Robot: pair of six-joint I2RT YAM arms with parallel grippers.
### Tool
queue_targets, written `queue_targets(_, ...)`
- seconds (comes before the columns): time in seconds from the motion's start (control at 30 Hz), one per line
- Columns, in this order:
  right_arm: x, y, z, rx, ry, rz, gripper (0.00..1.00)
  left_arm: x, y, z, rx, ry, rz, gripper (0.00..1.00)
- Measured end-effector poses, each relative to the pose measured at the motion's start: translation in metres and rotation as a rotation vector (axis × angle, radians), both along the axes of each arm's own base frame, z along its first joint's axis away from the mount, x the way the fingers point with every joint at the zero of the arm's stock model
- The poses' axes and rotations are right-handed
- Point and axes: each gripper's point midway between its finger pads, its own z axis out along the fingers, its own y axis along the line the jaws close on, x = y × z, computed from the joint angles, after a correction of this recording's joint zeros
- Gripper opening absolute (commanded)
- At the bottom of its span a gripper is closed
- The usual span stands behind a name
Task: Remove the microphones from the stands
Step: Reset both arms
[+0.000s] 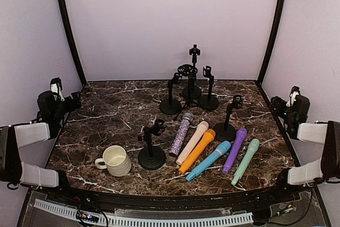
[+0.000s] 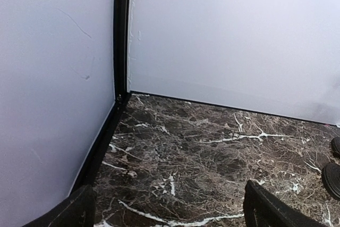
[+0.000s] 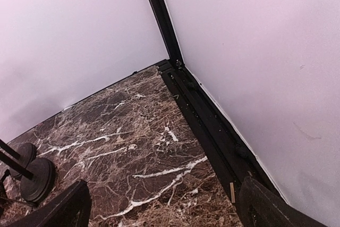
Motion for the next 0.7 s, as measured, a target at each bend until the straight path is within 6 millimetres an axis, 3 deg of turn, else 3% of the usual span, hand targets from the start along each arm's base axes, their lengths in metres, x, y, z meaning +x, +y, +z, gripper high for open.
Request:
queue_targets(0.1,-0.008,0.002,0.006,-0.036,-0.056,0.004,0.99,-0.025,0.005,-0.002,0.036,-0.075,0.050,0.99)
queue_targets(0.27,-0.014,0.001,0.009,-0.083,-0.117,-0.001,0.99,-0.060,0.002,-0.057,0.060,-0.007,0.063,0.99)
queue_targets(0.33,-0.020,0.003,0.004,-0.098,-0.130,0.002,0.99,-0.065,0.001,-0.066,0.065,0.010,0.060,0.99)
queue_targets(0.53,-0.028,0.013,-0.005,-0.159,-0.163,0.028,0.99,-0.062,0.001,-0.046,0.079,-0.083,0.060,0.99)
queue_targets(0.7,-0.023,0.023,0.005,-0.211,-0.203,0.051,0.99,-0.061,0.002,-0.048,0.075,-0.082,0.064,0.99)
